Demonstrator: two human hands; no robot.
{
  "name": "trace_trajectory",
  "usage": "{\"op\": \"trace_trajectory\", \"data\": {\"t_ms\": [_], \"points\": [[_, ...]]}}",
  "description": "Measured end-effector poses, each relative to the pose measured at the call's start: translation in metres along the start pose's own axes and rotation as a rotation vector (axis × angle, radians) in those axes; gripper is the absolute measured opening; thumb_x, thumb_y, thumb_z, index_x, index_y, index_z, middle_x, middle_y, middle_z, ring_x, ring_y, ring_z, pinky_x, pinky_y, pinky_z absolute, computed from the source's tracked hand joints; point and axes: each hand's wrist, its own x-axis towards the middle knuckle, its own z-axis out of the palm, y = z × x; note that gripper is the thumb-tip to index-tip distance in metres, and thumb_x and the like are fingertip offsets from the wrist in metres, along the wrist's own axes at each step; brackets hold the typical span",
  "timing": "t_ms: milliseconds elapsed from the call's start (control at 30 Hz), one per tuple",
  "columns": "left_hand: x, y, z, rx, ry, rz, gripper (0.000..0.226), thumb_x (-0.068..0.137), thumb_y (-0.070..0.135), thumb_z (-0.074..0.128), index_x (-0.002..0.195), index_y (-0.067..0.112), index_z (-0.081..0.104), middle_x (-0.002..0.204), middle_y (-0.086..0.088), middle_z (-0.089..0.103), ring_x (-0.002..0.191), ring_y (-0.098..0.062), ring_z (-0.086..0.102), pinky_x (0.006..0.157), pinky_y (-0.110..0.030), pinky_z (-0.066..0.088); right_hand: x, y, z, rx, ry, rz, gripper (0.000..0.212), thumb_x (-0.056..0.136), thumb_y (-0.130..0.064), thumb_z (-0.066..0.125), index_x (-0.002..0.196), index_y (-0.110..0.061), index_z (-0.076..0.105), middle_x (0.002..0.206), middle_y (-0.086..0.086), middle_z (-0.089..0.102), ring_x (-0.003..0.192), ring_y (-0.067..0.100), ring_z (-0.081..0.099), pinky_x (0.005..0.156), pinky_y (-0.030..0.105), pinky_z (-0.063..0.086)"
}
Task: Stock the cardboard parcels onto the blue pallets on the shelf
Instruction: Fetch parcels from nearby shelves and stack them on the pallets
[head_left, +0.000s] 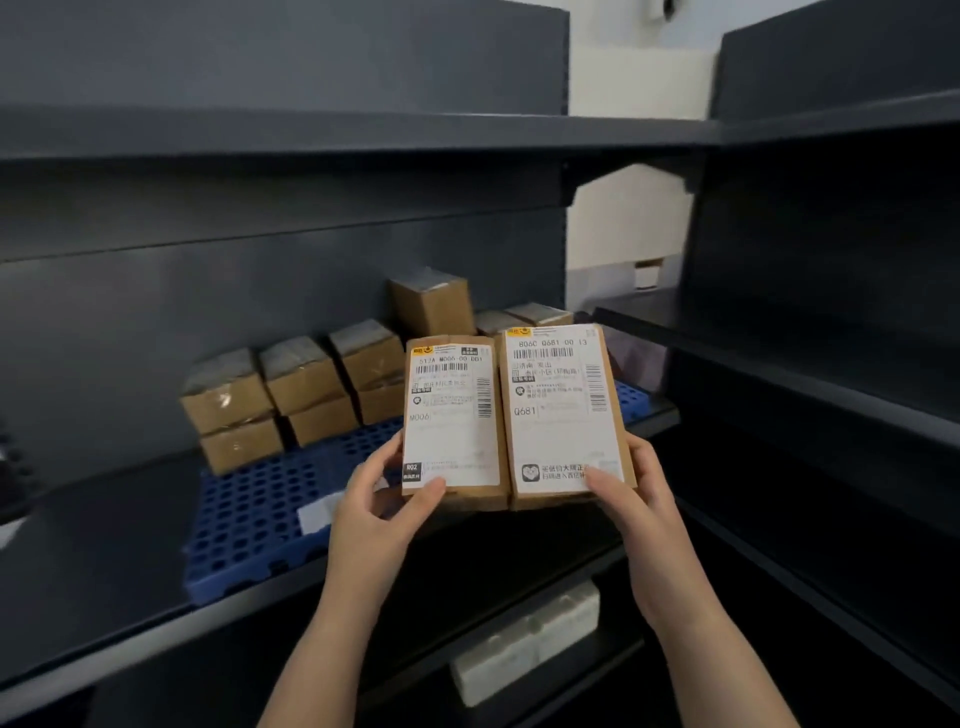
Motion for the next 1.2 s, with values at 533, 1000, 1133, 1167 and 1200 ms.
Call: {"op": "trace_trajectory", "data": {"t_ms": [533,1000,1133,1167,1200], "points": [[0.088,0.003,-0.125,-0.107,0.234,0.034,0.058,0.061,0.032,0.073,0.117,0.035,0.061,0.114,0.011,0.065,0.11,-0.011,0.059,0.098,-0.043,0.047,0.095,0.008,0.15,0.086,-0.209,0.025,0.056,0.06,-0.041,0.074,0.113,-0.032,0.057,0.104,-0.011,0.071,0.102,0.01,0.065,0.093,0.033,0.048],[0.17,0.016,-0.207,-0.078,0.463,0.053,0.05,0.075,0.02,0.073,0.122,0.019,0.058,0.112,0.001,0.063,0.103,-0.017,0.061,0.078,-0.028,0.05,0.149,0.004,0.23,0.239,-0.276,0.075,0.032,0.081,-0.032,0.062,0.112,-0.033,0.057,0.099,-0.011,0.072,0.092,0.005,0.067,0.08,0.025,0.049],[0.192,0.011,-0.22,-0.031,0.485,-0.015,0.051,0.077,0.024,0.073,0.125,0.02,0.056,0.115,-0.003,0.063,0.104,-0.019,0.061,0.086,-0.037,0.052,0.167,0.005,0.241,0.236,-0.289,0.086,0.021,0.087,-0.027,0.058,0.108,-0.03,0.058,0.104,-0.006,0.068,0.094,0.008,0.063,0.074,0.024,0.046],[0.196,0.01,-0.221,-0.023,0.498,-0.027,0.051,0.077,0.025,0.072,0.125,0.019,0.055,0.115,-0.004,0.062,0.103,-0.019,0.06,0.087,-0.038,0.051,0.171,0.006,0.243,0.238,-0.297,0.085,0.021,0.087,-0.028,0.058,0.108,-0.03,0.058,0.105,-0.006,0.067,0.094,0.008,0.062,0.074,0.023,0.046],[0.2,0.009,-0.22,-0.016,0.508,-0.038,0.05,0.078,0.025,0.072,0.125,0.018,0.055,0.113,-0.004,0.062,0.102,-0.02,0.06,0.087,-0.039,0.052,0.175,0.006,0.245,0.238,-0.307,0.083,0.021,0.086,-0.028,0.059,0.108,-0.03,0.058,0.107,-0.005,0.066,0.096,0.009,0.062,0.074,0.023,0.045]]}}
